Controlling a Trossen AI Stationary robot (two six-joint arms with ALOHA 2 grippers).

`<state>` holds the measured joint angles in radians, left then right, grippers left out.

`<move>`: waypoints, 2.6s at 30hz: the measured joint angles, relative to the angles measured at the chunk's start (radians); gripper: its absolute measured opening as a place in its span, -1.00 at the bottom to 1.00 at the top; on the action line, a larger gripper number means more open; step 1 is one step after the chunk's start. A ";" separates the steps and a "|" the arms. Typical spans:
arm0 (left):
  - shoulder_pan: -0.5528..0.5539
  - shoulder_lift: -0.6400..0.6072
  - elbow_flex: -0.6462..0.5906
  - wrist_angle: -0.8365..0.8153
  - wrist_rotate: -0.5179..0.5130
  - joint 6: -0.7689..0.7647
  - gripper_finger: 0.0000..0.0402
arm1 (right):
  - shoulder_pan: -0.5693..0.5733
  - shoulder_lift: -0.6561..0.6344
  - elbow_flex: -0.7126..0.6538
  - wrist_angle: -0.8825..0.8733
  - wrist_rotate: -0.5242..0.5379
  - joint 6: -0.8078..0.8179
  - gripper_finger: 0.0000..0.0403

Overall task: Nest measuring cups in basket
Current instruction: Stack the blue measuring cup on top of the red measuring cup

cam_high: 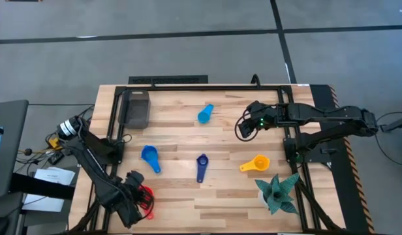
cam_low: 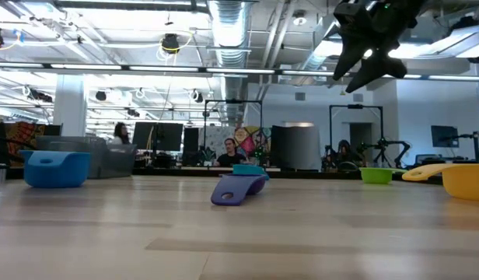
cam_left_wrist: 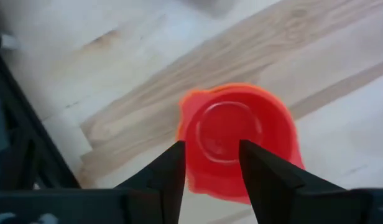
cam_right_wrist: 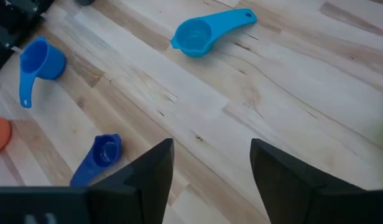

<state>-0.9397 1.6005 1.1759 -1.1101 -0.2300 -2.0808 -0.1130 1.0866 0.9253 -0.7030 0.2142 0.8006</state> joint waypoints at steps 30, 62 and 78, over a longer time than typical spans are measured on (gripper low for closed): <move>0.483 -0.196 -0.005 -0.196 -0.189 0.431 -0.30 | 0.054 -0.001 0.000 -0.241 -0.027 0.059 0.00; 0.700 -0.212 -0.401 0.057 0.067 0.646 -0.38 | 0.039 -0.001 0.000 -0.254 0.050 0.009 -0.06; 0.700 -0.217 -0.455 0.172 0.065 0.667 -0.95 | 0.038 -0.001 0.000 -0.246 0.050 0.011 -0.09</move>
<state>-0.2394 1.3840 0.7206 -0.9378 -0.1653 -1.4141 -0.0753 1.0859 0.9249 -0.9486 0.2638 0.8116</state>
